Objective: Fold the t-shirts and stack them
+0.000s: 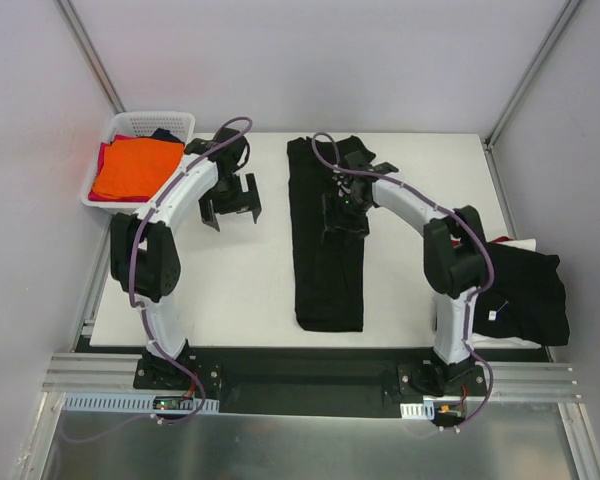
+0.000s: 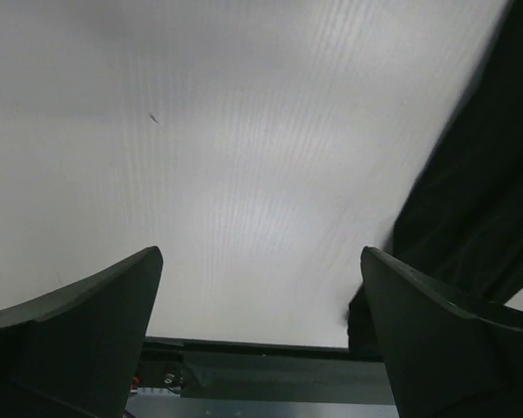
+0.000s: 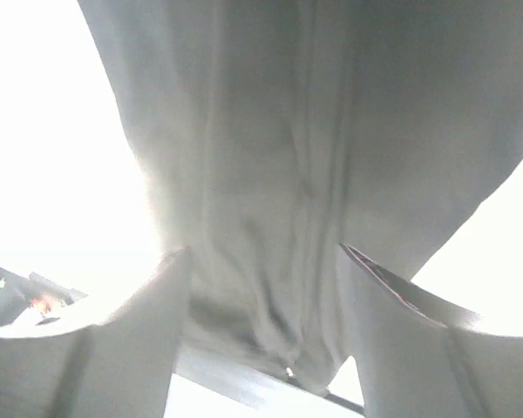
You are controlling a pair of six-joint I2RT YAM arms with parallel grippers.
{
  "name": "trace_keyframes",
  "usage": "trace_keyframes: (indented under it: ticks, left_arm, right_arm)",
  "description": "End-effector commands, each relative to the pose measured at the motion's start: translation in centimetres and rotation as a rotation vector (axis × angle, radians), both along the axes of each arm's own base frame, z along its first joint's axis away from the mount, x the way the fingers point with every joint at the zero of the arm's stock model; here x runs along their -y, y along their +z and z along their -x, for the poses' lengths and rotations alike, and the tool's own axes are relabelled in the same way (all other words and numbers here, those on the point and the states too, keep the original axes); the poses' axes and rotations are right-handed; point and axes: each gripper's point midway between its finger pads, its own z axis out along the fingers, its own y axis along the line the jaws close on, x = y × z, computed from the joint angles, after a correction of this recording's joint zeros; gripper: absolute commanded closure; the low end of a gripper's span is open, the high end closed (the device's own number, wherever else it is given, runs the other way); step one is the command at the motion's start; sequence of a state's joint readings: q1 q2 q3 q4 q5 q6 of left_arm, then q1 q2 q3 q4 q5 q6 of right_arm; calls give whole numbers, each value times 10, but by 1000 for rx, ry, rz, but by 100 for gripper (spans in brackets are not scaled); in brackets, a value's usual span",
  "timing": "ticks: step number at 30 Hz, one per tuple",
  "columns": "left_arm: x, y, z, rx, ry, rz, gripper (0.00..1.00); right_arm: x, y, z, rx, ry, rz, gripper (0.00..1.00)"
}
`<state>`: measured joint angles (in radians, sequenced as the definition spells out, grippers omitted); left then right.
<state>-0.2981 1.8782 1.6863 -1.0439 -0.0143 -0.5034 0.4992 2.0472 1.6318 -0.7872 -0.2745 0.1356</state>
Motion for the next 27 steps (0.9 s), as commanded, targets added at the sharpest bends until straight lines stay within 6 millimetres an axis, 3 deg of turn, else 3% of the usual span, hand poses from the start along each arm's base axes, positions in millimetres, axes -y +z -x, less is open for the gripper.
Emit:
trace_keyframes:
  ticks: [1, 3, 4, 5, 6, 7, 8, 14, 21, 27]
  left_arm:
    - [23, 27, 24, 66, -84, 56, 1]
    - [35, 16, 49, 32, -108, 71, 1]
    - [41, 12, 57, 21, -115, 80, 1]
    - [50, 12, 64, 25, -110, 111, 1]
    - [59, -2, 83, -16, -138, 110, 1]
    - [65, -6, 91, -28, -144, 120, 2]
    - [74, -10, 97, -34, -147, 136, 3]
    - [89, -39, 139, -97, -180, 127, 5]
    - [86, -70, 184, -136, -130, 101, 5]
    - [93, -81, 190, -113, -107, 98, 6]
  right_arm:
    - [17, 56, 31, 93, -16, -64, 30]
    - [24, 56, 46, 93, -41, -73, 32]
    - [36, 39, 67, 49, -53, -42, 33]
    - [42, 47, 75, 72, -69, -51, 33]
    - [46, 45, 85, 59, -90, -48, 33]
    - [56, 31, 102, 20, -104, -20, 34]
    - [61, 34, 111, 33, -115, -25, 34]
    - [84, 4, 164, -24, -176, -11, 36]
    - [98, -11, 196, -44, -166, -12, 36]
    - [97, -16, 199, -19, -166, -40, 36]
